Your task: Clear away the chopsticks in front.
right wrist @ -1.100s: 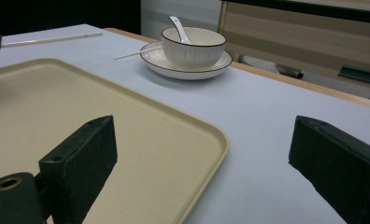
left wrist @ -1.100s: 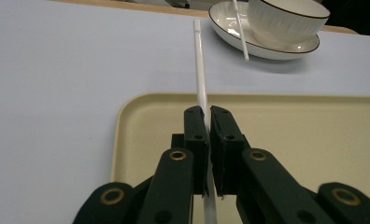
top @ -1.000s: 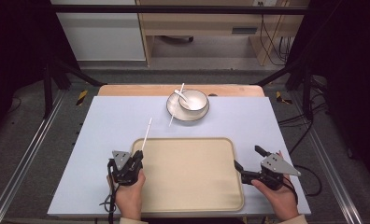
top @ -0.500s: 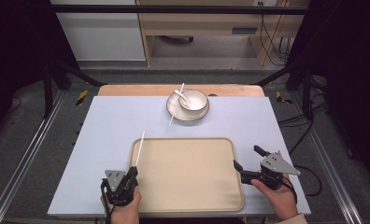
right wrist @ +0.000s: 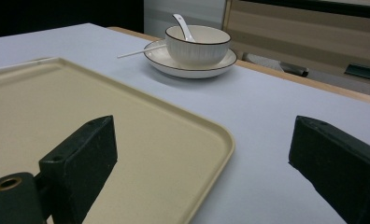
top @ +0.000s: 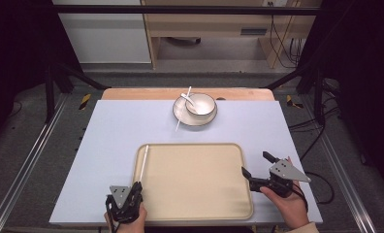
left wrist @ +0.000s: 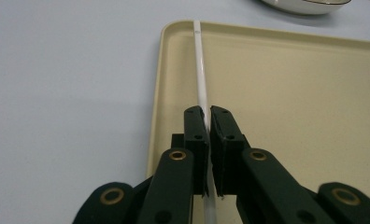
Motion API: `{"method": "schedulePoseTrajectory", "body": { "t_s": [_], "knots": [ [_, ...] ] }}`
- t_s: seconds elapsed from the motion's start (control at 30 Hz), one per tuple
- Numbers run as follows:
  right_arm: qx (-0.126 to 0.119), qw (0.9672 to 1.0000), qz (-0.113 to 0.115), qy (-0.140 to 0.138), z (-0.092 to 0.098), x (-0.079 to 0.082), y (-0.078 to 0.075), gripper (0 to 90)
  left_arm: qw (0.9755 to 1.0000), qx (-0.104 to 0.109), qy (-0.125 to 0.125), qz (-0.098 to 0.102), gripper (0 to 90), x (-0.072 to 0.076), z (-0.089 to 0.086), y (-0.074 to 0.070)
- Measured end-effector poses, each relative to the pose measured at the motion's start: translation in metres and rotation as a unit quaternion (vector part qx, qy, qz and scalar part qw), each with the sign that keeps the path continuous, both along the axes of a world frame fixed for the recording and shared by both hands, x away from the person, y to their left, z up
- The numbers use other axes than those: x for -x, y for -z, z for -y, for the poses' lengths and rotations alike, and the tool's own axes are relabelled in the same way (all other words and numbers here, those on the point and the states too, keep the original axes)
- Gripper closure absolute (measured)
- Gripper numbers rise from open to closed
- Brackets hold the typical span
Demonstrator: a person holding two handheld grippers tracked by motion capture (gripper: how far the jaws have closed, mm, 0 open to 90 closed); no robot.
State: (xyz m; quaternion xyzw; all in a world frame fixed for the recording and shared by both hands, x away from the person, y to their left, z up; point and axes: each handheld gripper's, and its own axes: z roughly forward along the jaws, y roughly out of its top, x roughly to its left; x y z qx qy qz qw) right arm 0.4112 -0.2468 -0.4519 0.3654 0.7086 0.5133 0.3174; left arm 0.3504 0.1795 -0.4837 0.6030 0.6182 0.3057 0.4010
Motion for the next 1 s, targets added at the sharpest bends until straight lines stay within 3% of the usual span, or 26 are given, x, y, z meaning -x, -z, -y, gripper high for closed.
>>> {"method": "schedulePoseTrajectory", "body": {
  "t_s": [0.3, 1.0],
  "knots": [
    [0.002, 1.0, 0.0, -0.003, -0.0005, -0.0002, 0.0004, 7.9, 0.9999, 0.002, -0.012, -0.011, 85.2, 0.0003, -0.0023, 0.0035],
    [0.002, 1.0, -0.004, -0.005, -0.0015, -0.0003, 0.0011, 7.9, 0.9996, 0.01, -0.008, -0.024, 84.8, -0.0032, -0.0021, 0.0096]
  ]
}}
